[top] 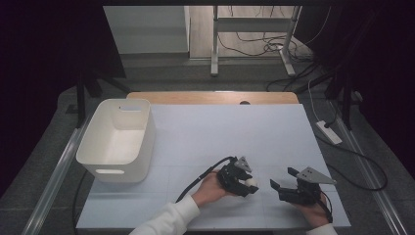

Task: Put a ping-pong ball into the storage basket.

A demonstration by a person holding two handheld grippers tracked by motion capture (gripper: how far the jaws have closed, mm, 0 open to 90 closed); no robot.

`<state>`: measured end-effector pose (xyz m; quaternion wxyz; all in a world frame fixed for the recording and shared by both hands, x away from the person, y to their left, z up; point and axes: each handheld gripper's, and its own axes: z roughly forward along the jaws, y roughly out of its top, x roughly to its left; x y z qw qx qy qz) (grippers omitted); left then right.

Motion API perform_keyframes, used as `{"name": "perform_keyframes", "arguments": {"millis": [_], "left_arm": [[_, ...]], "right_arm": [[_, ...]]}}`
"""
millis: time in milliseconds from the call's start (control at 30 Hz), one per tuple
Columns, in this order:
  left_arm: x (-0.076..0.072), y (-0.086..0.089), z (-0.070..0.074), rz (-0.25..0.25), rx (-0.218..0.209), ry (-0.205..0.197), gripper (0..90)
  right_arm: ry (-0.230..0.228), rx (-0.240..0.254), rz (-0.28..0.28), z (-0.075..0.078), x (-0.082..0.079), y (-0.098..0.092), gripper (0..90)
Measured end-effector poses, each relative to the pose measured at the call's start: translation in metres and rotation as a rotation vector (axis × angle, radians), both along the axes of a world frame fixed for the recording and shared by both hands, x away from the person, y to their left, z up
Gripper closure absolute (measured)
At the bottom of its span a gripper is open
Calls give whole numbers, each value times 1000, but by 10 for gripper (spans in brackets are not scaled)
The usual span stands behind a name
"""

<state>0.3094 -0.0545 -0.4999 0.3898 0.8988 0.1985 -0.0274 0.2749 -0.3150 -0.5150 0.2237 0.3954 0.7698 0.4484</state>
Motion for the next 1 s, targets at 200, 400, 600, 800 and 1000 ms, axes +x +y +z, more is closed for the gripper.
{"name": "perform_keyframes", "arguments": {"millis": [200, 400, 600, 800, 1000], "left_arm": [[0, 4, 0, 7, -6, 0, 507], [1, 8, 0, 22, -16, 4, 507], [0, 12, 2, 29, -25, 4, 506], [-1, 16, 7, 33, -32, -9, 506], [0, 23, 9, 50, -41, -12, 506]], "right_arm": [[3, 1, 1, 0, 0, 0, 157], [3, 0, 0, 0, 0, 0, 157], [2, -1, -1, 0, 0, 0, 157], [0, -1, -2, 0, 0, 0, 157], [-4, 0, -6, 0, 0, 0, 158]]}}
